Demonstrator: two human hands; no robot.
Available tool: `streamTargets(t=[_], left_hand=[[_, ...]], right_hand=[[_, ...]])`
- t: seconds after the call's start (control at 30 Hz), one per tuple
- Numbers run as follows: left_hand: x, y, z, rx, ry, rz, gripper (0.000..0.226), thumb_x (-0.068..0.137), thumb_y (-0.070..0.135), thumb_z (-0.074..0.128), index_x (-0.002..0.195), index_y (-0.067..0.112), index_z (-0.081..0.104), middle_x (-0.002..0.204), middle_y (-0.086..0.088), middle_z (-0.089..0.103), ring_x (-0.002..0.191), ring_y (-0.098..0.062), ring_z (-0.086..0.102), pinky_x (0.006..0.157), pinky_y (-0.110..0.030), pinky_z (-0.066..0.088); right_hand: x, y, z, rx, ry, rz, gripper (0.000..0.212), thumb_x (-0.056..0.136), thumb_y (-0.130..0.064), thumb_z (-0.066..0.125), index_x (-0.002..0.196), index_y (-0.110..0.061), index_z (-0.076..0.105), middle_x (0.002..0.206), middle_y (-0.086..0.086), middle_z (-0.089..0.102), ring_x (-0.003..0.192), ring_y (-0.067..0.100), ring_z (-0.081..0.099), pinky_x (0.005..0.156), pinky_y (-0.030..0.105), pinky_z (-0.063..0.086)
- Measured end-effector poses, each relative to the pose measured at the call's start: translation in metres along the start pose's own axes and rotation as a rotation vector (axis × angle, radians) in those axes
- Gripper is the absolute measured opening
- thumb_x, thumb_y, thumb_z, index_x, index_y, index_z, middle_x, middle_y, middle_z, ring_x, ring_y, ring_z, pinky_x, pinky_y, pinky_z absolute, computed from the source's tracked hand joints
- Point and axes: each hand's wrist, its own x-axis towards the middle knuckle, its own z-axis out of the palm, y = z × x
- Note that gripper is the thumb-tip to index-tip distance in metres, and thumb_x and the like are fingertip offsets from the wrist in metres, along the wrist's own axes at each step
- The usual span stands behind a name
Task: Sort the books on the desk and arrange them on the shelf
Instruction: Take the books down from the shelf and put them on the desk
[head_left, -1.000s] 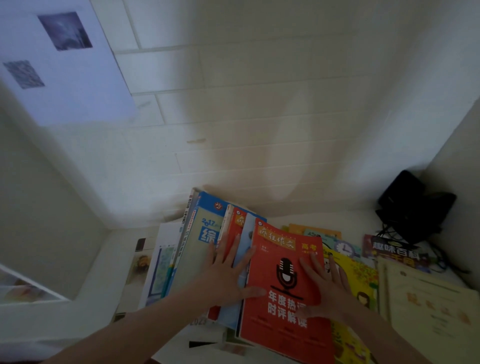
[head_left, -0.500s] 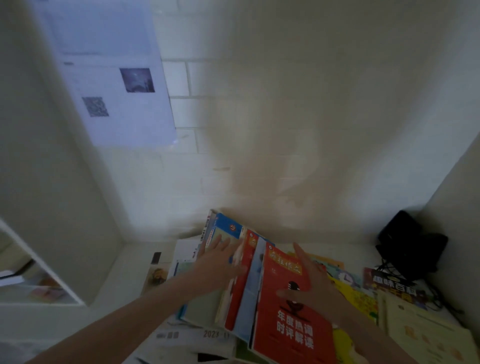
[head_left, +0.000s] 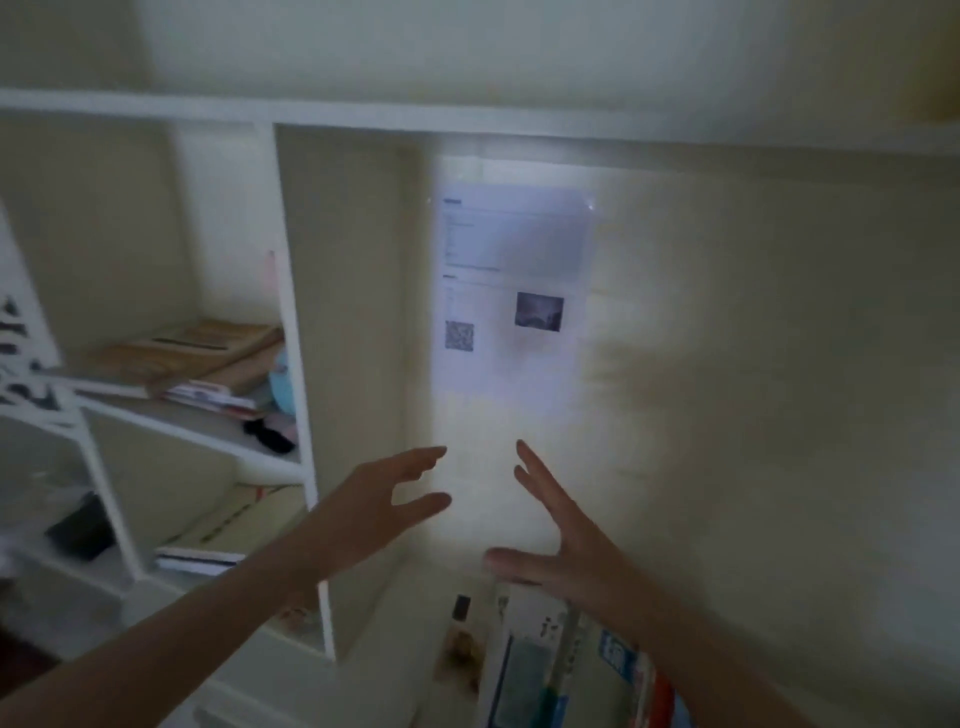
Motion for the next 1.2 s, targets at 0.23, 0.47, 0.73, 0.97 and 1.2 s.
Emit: streamTargets(t=[0.23,0.47,0.73,0.97,1.2], left_hand=[[-0.011,-0.041,-0.122,-0.007,0.279,-0.001,0.053,0.077,0.049,0.063,0.128,0.041,0.05,0.12,0.019,0.057,0.112,0.005,0.053,0.088,-0.013,0.044],[-0.015,-0.109,-0.207,-0.021,0.401,-0.147,0.073,0.069,0.064,0.06,0.135,0.036,0.049,0.128,0.01,0.057,0.118,-0.009,0.054,0.101,-0.035,0.044],[-0.019,-0.175,-0.261,0.028,0.451,-0.226,0.063,0.078,0.044,0.069,0.136,0.033,0.046,0.118,0.016,0.05,0.112,-0.006,0.048,0.091,-0.025,0.038],[-0.007,-0.235,-0.291,0.106,0.407,-0.381,0.06,0.087,0.044,0.062,0.14,0.026,0.043,0.141,-0.003,0.048,0.126,-0.019,0.045,0.101,-0.031,0.037],[0.035,-0.268,-0.296,0.093,0.322,-0.547,0.053,0.091,0.036,0.06,0.137,0.015,0.044,0.133,-0.01,0.048,0.125,-0.03,0.044,0.095,-0.028,0.038]], right_hand=[[0.08,-0.075,0.077,-0.068,-0.125,-0.152,0.1,0.075,-0.047,0.076,0.139,-0.068,0.002,0.148,-0.032,0.016,0.131,-0.009,0.015,0.102,0.022,0.019],[0.147,-0.122,0.148,-0.044,-0.249,-0.232,0.101,0.075,-0.039,0.078,0.145,-0.057,0.007,0.145,-0.028,0.015,0.131,-0.004,0.019,0.103,0.022,0.026],[0.214,-0.138,0.207,0.054,-0.231,-0.253,0.105,0.05,-0.069,0.083,0.129,-0.078,0.013,0.157,-0.024,0.015,0.143,0.003,0.021,0.115,0.046,0.032],[0.252,-0.139,0.24,0.081,-0.168,-0.114,0.094,0.077,-0.035,0.078,0.145,-0.051,0.015,0.147,-0.023,0.033,0.133,0.001,0.034,0.108,0.027,0.036],[0.305,-0.134,0.274,0.416,-0.021,0.021,0.087,0.081,-0.029,0.074,0.15,-0.037,0.021,0.142,-0.011,0.039,0.118,0.008,0.049,0.091,0.024,0.052]])
